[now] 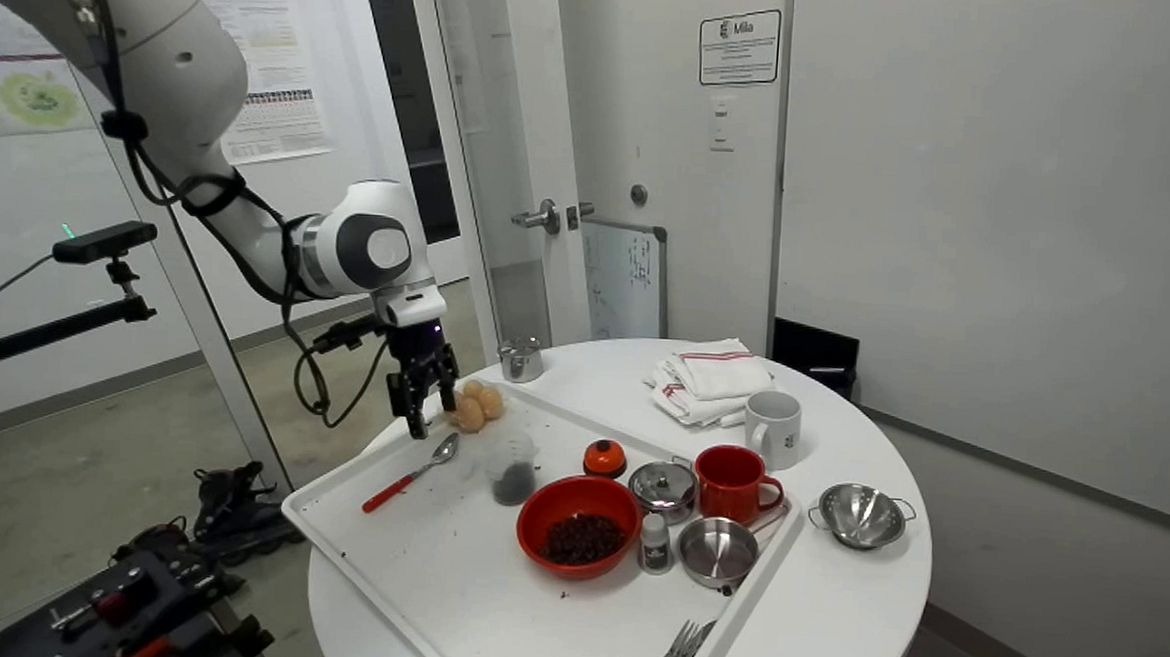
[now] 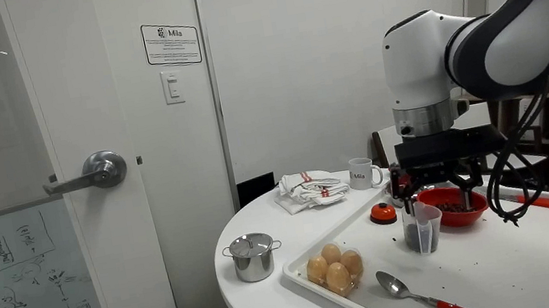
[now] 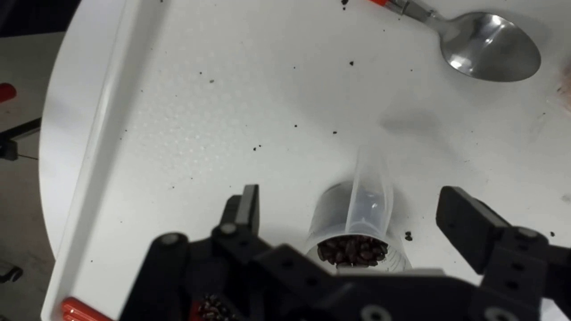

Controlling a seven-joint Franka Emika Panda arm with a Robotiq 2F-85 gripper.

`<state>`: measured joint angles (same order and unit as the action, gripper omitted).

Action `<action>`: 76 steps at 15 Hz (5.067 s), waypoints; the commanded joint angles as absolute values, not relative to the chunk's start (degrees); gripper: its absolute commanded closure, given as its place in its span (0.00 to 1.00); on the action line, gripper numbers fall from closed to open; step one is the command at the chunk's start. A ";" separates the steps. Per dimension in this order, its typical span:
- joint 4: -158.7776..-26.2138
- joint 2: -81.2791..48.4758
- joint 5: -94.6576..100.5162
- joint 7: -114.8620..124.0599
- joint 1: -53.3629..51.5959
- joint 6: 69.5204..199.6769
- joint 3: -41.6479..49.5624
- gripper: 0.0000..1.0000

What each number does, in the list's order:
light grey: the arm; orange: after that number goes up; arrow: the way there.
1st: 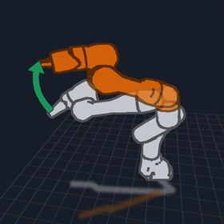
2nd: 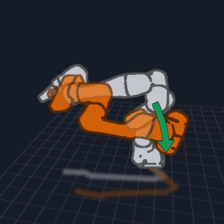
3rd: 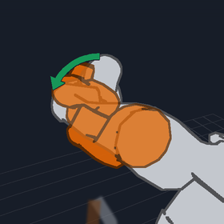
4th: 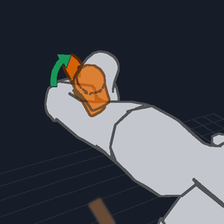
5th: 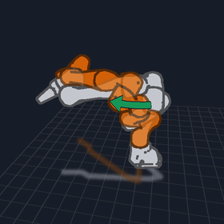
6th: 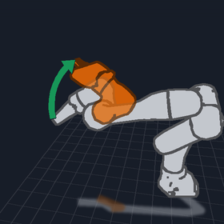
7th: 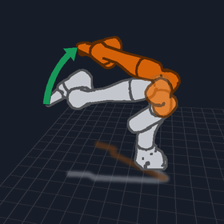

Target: Pour the contents of the cup into the red bowl

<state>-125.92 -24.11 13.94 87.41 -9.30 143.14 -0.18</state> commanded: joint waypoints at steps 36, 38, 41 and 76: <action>-123.34 -21.89 -6.59 82.93 -4.32 141.93 2.93 0.89; -124.81 -19.54 -9.63 77.75 -1.64 142.13 1.85 0.89; -126.49 -17.17 -16.70 66.02 2.62 141.60 0.20 0.89; -99.64 -36.06 -50.51 54.33 18.21 91.33 8.34 0.90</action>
